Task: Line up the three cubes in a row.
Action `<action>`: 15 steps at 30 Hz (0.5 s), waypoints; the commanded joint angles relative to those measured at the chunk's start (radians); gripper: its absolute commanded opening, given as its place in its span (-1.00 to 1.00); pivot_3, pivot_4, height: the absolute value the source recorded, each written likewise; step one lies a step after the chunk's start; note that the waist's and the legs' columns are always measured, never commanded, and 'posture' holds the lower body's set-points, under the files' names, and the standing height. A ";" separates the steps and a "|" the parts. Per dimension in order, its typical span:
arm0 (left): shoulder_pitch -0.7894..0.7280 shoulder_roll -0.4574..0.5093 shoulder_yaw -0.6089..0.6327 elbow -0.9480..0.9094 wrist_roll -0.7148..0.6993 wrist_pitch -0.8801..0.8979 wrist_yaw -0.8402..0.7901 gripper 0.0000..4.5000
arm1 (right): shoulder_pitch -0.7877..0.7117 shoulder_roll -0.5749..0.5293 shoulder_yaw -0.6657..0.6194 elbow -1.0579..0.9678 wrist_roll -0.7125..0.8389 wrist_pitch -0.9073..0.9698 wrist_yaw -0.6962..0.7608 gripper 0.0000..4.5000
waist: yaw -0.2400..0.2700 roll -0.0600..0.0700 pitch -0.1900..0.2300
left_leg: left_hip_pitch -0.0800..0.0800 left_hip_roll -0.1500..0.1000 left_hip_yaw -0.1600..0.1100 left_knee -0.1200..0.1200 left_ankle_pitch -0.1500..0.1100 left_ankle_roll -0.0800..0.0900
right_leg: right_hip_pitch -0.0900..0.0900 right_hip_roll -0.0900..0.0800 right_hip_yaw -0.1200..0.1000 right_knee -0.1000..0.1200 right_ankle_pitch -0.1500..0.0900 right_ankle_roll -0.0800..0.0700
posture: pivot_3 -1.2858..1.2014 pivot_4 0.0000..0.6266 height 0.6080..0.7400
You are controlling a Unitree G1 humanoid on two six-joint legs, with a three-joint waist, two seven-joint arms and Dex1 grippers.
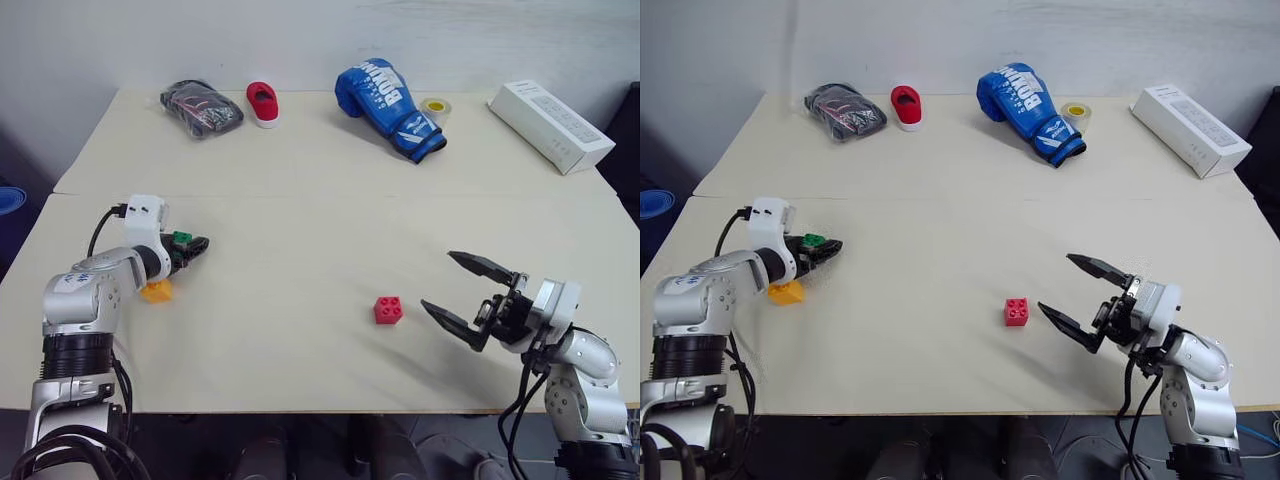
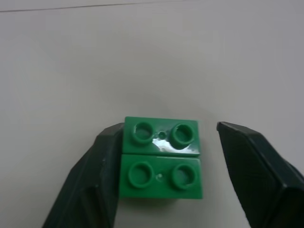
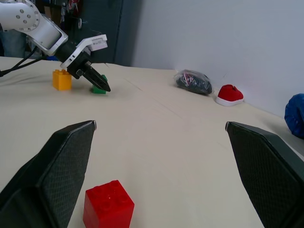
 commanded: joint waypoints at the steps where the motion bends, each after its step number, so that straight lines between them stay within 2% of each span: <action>1: -0.024 0.030 0.000 -0.007 0.034 -0.029 -0.022 -0.25 | 0.001 -0.010 0.000 -0.052 0.012 0.014 -0.019 1.00 | 0.000 0.000 0.000 | 0.000 0.000 0.000 0.000 0.000 0.000 | 0.000 0.000 0.000 0.000 0.000 0.000 | 0.03 -0.52 1.00; 2: -0.028 0.037 -0.006 -0.010 0.041 -0.058 -0.044 -0.33 | 0.001 -0.009 0.000 -0.052 0.011 0.015 -0.021 1.00 | 0.001 0.000 0.000 | 0.000 0.000 0.000 0.000 0.000 0.000 | 0.000 0.000 0.000 0.000 0.000 0.000 | 0.03 -0.52 1.00; 10: -0.089 0.075 -0.052 -0.080 0.021 -0.353 -0.372 -0.32 | 0.006 -0.027 -0.015 -0.019 0.008 0.008 -0.001 1.00 | 0.005 0.000 0.000 | -0.001 -0.001 0.000 0.000 0.000 0.000 | 0.000 0.000 0.000 -0.001 0.000 0.000 | 0.03 -0.52 1.00; 13: -0.117 0.119 -0.172 -0.178 -0.018 -0.487 -0.703 -0.32 | 0.020 -0.083 -0.059 0.035 0.018 -0.009 0.062 1.00 | 0.003 0.000 0.000 | -0.001 -0.001 0.000 0.000 0.000 0.000 | 0.000 0.000 0.000 0.000 0.000 0.000 | 0.03 -0.52 1.00; 15: -0.129 0.132 -0.280 -0.254 -0.013 -0.505 -0.844 -0.32 | 0.037 -0.124 -0.087 0.066 0.029 -0.017 0.112 1.00 | 0.007 0.000 0.000 | -0.001 -0.001 0.001 0.001 0.000 0.001 | 0.000 0.001 -0.001 -0.001 0.000 0.000 | 0.03 -0.52 1.00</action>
